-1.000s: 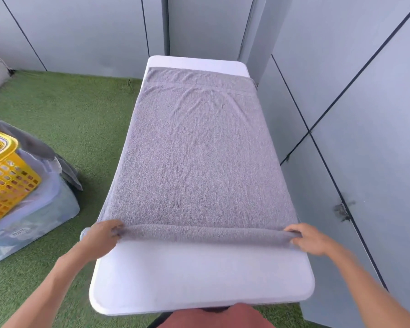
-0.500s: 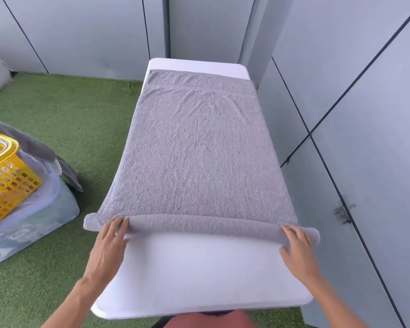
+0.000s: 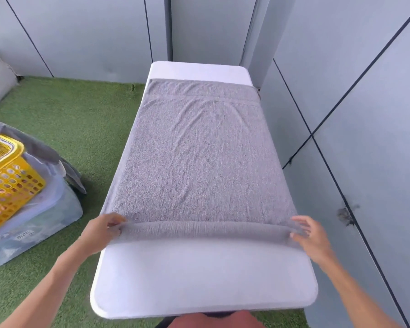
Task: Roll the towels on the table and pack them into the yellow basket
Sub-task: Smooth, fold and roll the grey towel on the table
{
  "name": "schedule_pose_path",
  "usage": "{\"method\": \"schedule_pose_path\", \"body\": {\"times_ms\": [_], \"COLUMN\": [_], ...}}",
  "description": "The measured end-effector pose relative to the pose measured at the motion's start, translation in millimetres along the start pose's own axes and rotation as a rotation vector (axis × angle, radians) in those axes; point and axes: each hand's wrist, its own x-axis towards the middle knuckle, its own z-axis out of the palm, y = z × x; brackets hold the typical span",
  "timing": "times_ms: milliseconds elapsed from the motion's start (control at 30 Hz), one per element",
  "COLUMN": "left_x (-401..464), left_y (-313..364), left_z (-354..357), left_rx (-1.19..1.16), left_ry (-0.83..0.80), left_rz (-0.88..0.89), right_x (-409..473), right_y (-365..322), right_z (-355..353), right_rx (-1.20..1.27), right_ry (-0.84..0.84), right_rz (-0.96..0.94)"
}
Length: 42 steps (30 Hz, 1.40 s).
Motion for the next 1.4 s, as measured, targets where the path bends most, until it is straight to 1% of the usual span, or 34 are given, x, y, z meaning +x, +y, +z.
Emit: {"method": "schedule_pose_path", "body": {"times_ms": [33,67,100,133,167,267,333,433,500,567,600,633,667,700,733,767,800,833,867,900,933,967,1000,1033,1067,1100,1233,1367,1400], "left_x": [-3.8,-10.6,-19.2,-28.7,-35.8,-37.7,-28.6,-14.5,-11.1,-11.1,-8.7,-6.9,-3.6,-1.1,3.0,6.3,8.6,9.9,9.2,7.5,3.5,-3.5,-12.0,-21.9,-30.8,-37.9,-43.2,-15.2,-10.7], "left_y": [0.3,-0.4,-0.3,0.2,-1.3,-8.8,-7.2,-4.6,-5.2,1.2,4.9,10.6,16.2,20.8,22.3,21.4,20.9,19.9,20.0,18.6,16.7,15.9,14.8,14.3,13.1,11.2,7.1,11.5,14.6], "left_z": [5.0,12.3,20.6,28.7,38.3,66.3,77.5,67.4,55.5,41.1,35.7,29.7,23.4,18.0,14.1,11.9,11.5,12.5,15.1,19.3,25.6,33.4,42.3,50.2,57.6,65.4,78.4,66.2,60.7], "left_rx": [0.048,0.164,0.262,0.31,0.32,0.296,0.301,0.307,0.288,0.319,0.352,0.404,0.461,0.47,0.426,0.337,0.238,0.148,0.092,0.087,0.127,0.206,0.293,0.373,0.422,0.447,0.54,0.476,0.468], "left_ry": [0.162,0.31,0.417,0.476,0.486,0.496,0.414,0.276,0.226,0.185,0.143,0.057,-0.048,-0.113,-0.142,-0.13,-0.089,-0.014,0.077,0.169,0.263,0.354,0.43,0.497,0.534,0.543,0.469,0.42,0.375], "left_rz": [0.019,0.063,0.127,0.195,0.247,0.337,0.322,0.343,0.327,0.308,0.306,0.282,0.232,0.18,0.138,0.098,0.067,0.05,0.056,0.078,0.12,0.16,0.195,0.228,0.252,0.268,0.288,0.266,0.261], "right_x": [-1.6,-5.8,-11.2,-17.0,-21.7,-29.9,-27.2,-15.5,-9.3,-9.2,-10.5,-11.3,-9.7,-6.1,-0.6,2.3,5.4,6.9,5.3,2.1,-2.6,-9.9,-16.7,-23.6,-30.4,-35.8,-32.9,-11.6,-7.6], "right_y": [3.0,3.5,7.4,10.9,15.6,25.2,20.0,0.7,0.7,3.0,3.0,2.3,2.7,0.4,0.2,0.0,0.9,0.5,0.2,-1.6,-3.9,-7.8,-7.9,-6.7,-5.2,-1.3,11.9,-0.8,-5.0], "right_z": [6.1,11.9,18.7,25.0,31.3,44.6,50.6,53.2,53.4,48.0,43.9,36.6,26.8,15.6,7.5,2.7,1.2,2.9,7.2,12.9,18.6,24.2,31.0,37.4,43.3,48.3,55.7,48.6,44.6], "right_rx": [-0.109,-0.268,-0.409,-0.499,-0.55,-0.623,-0.685,-0.776,-0.79,-0.819,-0.827,-0.834,-0.836,-0.807,-0.703,-0.559,-0.416,-0.301,-0.24,-0.247,-0.301,-0.41,-0.538,-0.651,-0.715,-0.733,-0.75,-0.639,-0.639], "right_ry": [0.103,0.17,0.21,0.222,0.206,0.167,0.202,0.239,0.192,0.12,0.067,-0.029,-0.14,-0.267,-0.371,-0.416,-0.399,-0.315,-0.182,-0.009,0.146,0.266,0.345,0.387,0.394,0.366,0.215,0.144,0.122], "right_rz": [-0.056,-0.116,-0.186,-0.258,-0.309,-0.302,-0.286,-0.234,-0.193,-0.215,-0.221,-0.219,-0.206,-0.136,-0.039,0.034,0.062,0.06,0.041,-0.001,-0.058,-0.129,-0.209,-0.263,-0.287,-0.298,-0.355,-0.242,-0.228]}}
